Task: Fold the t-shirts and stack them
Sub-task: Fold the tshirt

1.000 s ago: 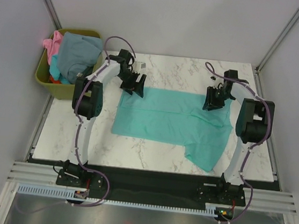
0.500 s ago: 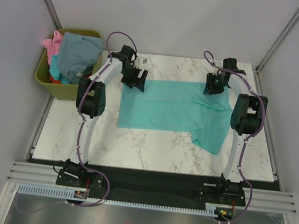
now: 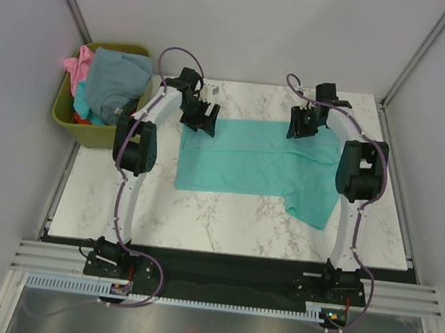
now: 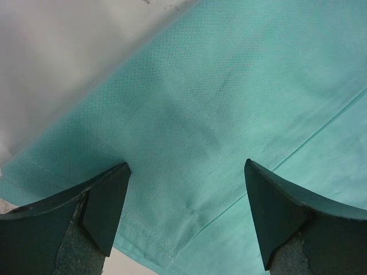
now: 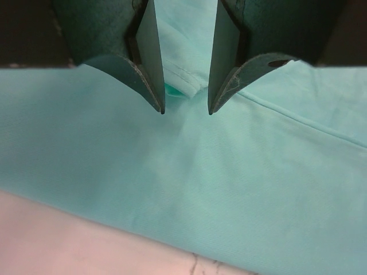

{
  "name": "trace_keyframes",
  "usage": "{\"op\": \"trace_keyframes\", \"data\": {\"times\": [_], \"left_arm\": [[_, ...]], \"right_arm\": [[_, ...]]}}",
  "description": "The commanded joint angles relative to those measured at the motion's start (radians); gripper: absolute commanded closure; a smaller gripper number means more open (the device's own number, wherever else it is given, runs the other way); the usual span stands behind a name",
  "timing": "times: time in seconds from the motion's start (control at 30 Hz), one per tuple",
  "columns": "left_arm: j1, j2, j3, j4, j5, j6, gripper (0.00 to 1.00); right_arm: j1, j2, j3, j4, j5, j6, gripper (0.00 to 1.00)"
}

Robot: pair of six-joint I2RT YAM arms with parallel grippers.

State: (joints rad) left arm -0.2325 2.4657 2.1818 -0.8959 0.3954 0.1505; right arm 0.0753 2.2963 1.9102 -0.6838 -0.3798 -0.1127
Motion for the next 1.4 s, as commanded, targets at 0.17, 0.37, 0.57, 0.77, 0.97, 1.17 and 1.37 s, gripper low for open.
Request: {"op": "trace_keyframes", "data": {"times": [0.17,0.37,0.57,0.77,0.97,1.17,1.37], "left_arm": [[-0.005,0.016,-0.037,0.020,-0.063,0.014,0.09],[-0.004,0.022,-0.034,0.020,-0.056,0.012,0.09],[-0.005,0.030,-0.030,0.018,-0.050,0.004,0.09],[-0.005,0.030,-0.030,0.020,-0.049,0.001,0.09],[-0.004,0.035,-0.020,0.020,-0.047,-0.002,0.09],[-0.004,0.039,-0.016,0.022,-0.049,-0.008,0.08],[-0.002,0.033,-0.025,0.022,-0.044,-0.009,0.08]], "right_arm": [[0.009,-0.046,0.012,0.018,-0.027,0.008,0.56],[0.011,-0.072,-0.030,0.015,-0.030,0.008,0.56],[0.009,-0.097,-0.076,0.006,-0.034,0.007,0.56],[0.018,-0.147,-0.140,-0.008,-0.036,0.004,0.56],[0.052,-0.261,-0.269,-0.017,-0.047,0.028,0.56],[0.113,-0.391,-0.439,-0.017,-0.077,0.070,0.56],[0.112,-0.408,-0.358,-0.023,-0.007,0.028,0.56]]}}
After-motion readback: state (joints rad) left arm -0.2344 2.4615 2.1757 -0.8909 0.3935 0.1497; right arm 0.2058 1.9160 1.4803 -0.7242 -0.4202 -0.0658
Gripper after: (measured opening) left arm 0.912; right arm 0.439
